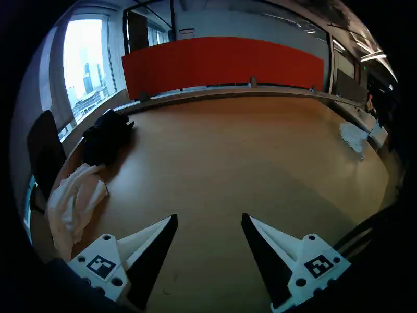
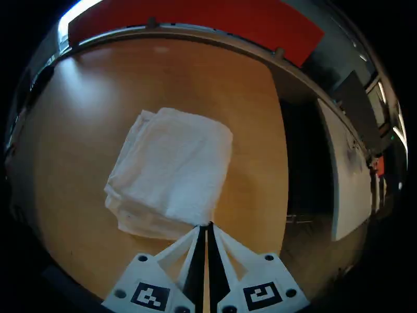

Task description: Fold towel

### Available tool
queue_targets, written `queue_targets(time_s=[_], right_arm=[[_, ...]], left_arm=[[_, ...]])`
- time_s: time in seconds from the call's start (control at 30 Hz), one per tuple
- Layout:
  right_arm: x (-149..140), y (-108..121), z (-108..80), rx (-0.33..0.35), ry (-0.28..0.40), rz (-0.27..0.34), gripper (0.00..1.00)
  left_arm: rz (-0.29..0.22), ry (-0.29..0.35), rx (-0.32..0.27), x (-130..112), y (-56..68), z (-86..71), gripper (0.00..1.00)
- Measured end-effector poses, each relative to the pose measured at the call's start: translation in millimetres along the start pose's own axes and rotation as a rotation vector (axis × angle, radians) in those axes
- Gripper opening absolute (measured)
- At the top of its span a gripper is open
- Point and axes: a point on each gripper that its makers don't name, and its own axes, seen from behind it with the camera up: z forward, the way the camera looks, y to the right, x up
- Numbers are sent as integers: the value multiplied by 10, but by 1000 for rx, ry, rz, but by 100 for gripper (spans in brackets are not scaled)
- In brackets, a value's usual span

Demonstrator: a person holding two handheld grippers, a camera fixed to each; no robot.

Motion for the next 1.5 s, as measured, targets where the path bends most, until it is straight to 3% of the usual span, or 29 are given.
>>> queue_targets(time_s=[0.87,1.0,1.2,1.4,1.5], right_arm=[[-130,62,151,-30,-58,-13,7],[-142,59,139,-30,-54,-12,19],[-165,55,107,-34,-46,-18,63],[-167,15,77,-29,-30,-28,80],[-159,-11,59,-26,-20,-30,83]], left_arm=[[8,-9,6,-4,-42,-19,91],[8,-8,5,-3,-38,-18,91],[6,-7,5,4,-33,-12,91],[3,-6,3,4,-32,-11,91],[2,-5,2,3,-30,-9,91]])
